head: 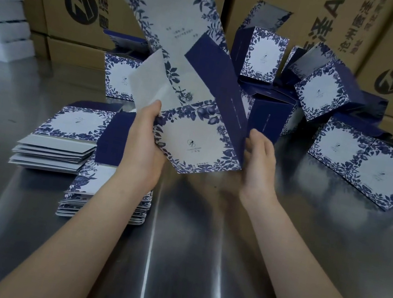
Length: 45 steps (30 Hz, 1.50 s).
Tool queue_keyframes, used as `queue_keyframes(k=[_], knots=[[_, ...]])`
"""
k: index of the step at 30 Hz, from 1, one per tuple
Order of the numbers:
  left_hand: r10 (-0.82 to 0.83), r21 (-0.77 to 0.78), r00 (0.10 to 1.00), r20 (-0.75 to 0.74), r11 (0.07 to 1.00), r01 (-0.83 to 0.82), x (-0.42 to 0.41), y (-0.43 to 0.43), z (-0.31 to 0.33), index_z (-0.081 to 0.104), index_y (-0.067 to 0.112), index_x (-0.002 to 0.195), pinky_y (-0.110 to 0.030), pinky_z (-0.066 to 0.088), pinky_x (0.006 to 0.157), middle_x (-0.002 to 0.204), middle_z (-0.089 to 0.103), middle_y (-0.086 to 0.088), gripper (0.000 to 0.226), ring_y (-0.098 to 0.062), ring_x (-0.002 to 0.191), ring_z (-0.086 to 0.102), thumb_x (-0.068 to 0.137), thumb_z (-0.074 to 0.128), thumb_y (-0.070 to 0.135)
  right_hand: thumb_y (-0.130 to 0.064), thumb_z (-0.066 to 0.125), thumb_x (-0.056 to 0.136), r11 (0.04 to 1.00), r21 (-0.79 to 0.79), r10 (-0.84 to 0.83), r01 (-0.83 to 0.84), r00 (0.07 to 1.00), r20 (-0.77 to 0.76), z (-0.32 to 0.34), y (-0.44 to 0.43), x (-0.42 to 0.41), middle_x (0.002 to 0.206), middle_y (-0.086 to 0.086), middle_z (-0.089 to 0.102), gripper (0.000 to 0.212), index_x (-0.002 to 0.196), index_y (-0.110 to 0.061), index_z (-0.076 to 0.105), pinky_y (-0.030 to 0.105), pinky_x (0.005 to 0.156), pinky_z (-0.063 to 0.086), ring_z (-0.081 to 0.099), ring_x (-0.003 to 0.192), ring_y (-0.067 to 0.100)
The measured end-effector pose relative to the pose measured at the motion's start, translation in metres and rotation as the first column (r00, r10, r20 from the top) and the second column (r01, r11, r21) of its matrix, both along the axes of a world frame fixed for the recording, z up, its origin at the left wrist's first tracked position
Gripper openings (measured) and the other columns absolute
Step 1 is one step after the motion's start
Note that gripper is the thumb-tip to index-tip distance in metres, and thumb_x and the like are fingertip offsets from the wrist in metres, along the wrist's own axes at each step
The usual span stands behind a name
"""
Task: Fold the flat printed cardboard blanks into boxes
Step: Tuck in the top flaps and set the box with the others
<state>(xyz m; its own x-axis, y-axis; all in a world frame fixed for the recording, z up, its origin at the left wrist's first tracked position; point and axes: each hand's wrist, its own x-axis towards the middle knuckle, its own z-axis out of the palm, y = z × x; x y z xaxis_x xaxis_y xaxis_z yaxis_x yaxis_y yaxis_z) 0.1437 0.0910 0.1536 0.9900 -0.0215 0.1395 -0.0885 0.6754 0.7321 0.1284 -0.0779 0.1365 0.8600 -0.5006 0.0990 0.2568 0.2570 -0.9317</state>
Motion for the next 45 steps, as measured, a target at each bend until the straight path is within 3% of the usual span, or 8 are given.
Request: queue_keyframes(k=[4, 9, 21, 26, 30, 33, 39, 45], knots=[[0.183, 0.186, 0.976, 0.121, 0.961, -0.204, -0.003, -0.002, -0.005, 0.061, 0.028, 0.120, -0.027, 0.055, 0.080, 0.106, 0.073, 0.015, 0.035, -0.004, 0.100, 0.068, 0.088, 0.054, 0.039, -0.043, 0.061, 0.087, 0.959, -0.257, -0.068, 0.118, 0.979, 0.195, 0.014, 0.009, -0.011, 0.110, -0.007, 0.062, 0.025, 0.111, -0.033, 0.060, 0.031, 0.093, 0.047, 0.058, 0.099, 0.010], [0.145, 0.334, 0.963, 0.225, 0.917, -0.216, -0.008, -0.007, -0.013, 0.043, 0.028, 0.147, -0.022, 0.056, 0.082, 0.132, 0.063, 0.008, 0.069, -0.004, 0.110, 0.065, 0.082, 0.061, 0.044, -0.049, 0.065, 0.080, 0.854, -0.514, 0.101, 0.081, 0.943, 0.317, 0.017, 0.022, -0.020, 0.129, -0.006, 0.059, 0.054, 0.130, -0.032, 0.052, 0.025, 0.093, 0.050, 0.057, 0.117, 0.005], [0.088, 0.510, 0.995, 0.049, 0.854, -0.100, -0.008, -0.020, -0.018, 0.038, 0.041, 0.145, -0.045, 0.046, 0.106, 0.139, 0.054, 0.015, 0.060, -0.007, 0.122, 0.055, 0.098, 0.037, 0.004, -0.023, 0.050, 0.098, 0.787, -0.562, -0.077, 0.256, 0.943, 0.323, 0.003, 0.024, -0.017, 0.106, -0.026, 0.059, 0.021, 0.116, -0.034, 0.052, 0.008, 0.087, 0.042, 0.055, 0.101, -0.010], [0.161, 0.532, 0.985, 0.067, 0.829, -0.172, -0.009, -0.023, -0.024, 0.037, 0.044, 0.146, -0.048, 0.044, 0.108, 0.142, 0.053, 0.012, 0.067, -0.016, 0.129, 0.052, 0.095, 0.032, 0.000, -0.007, 0.055, 0.093, 0.690, -0.667, -0.109, 0.281, 0.952, 0.287, 0.006, 0.027, -0.021, 0.130, 0.000, 0.056, 0.039, 0.131, -0.013, 0.051, 0.023, 0.107, 0.038, 0.050, 0.122, 0.008], [0.176, 0.565, 0.977, 0.124, 0.797, -0.215, -0.011, -0.025, -0.033, 0.031, 0.040, 0.151, -0.009, 0.047, 0.081, 0.138, 0.053, 0.018, 0.070, 0.020, 0.098, 0.057, 0.096, 0.039, -0.002, 0.005, 0.056, 0.083, 0.416, -0.720, -0.087, 0.556, 0.812, 0.577, 0.015, 0.046, -0.036, 0.136, 0.023, 0.047, 0.046, 0.129, 0.007, 0.052, 0.037, 0.113, 0.034, 0.044, 0.131, 0.032], [0.189, 0.603, 0.965, 0.180, 0.754, -0.260, -0.015, -0.029, -0.033, 0.033, 0.032, 0.151, -0.031, 0.049, 0.100, 0.140, 0.056, 0.007, 0.060, -0.006, 0.122, 0.057, 0.100, 0.045, 0.004, 0.006, 0.044, 0.085, 0.367, -0.644, 0.033, 0.671, 0.682, 0.730, 0.017, 0.064, -0.047, 0.114, 0.026, 0.060, 0.032, 0.109, 0.010, 0.064, 0.039, 0.100, 0.047, 0.058, 0.112, 0.031], [0.171, 0.585, 0.978, 0.119, 0.783, -0.208, -0.019, -0.029, -0.033, 0.040, 0.035, 0.148, -0.033, 0.048, 0.099, 0.123, 0.065, 0.007, 0.058, -0.007, 0.110, 0.062, 0.096, 0.055, 0.017, 0.001, 0.042, 0.086, 0.349, -0.889, -0.051, 0.297, 0.953, 0.299, 0.021, 0.078, -0.043, 0.102, 0.013, 0.065, 0.030, 0.103, 0.000, 0.066, 0.030, 0.081, 0.047, 0.060, 0.091, 0.023], [0.179, 0.524, 0.983, 0.035, 0.834, -0.171, -0.017, -0.034, -0.035, 0.051, 0.031, 0.142, -0.046, 0.040, 0.112, 0.139, 0.058, 0.004, 0.058, -0.020, 0.131, 0.051, 0.094, 0.037, 0.002, -0.012, 0.048, 0.096, 0.307, -0.946, -0.198, -0.100, 0.966, -0.166, 0.036, 0.060, -0.013, 0.117, 0.014, 0.061, 0.028, 0.121, -0.007, 0.059, 0.035, 0.083, 0.050, 0.059, 0.105, 0.031]])
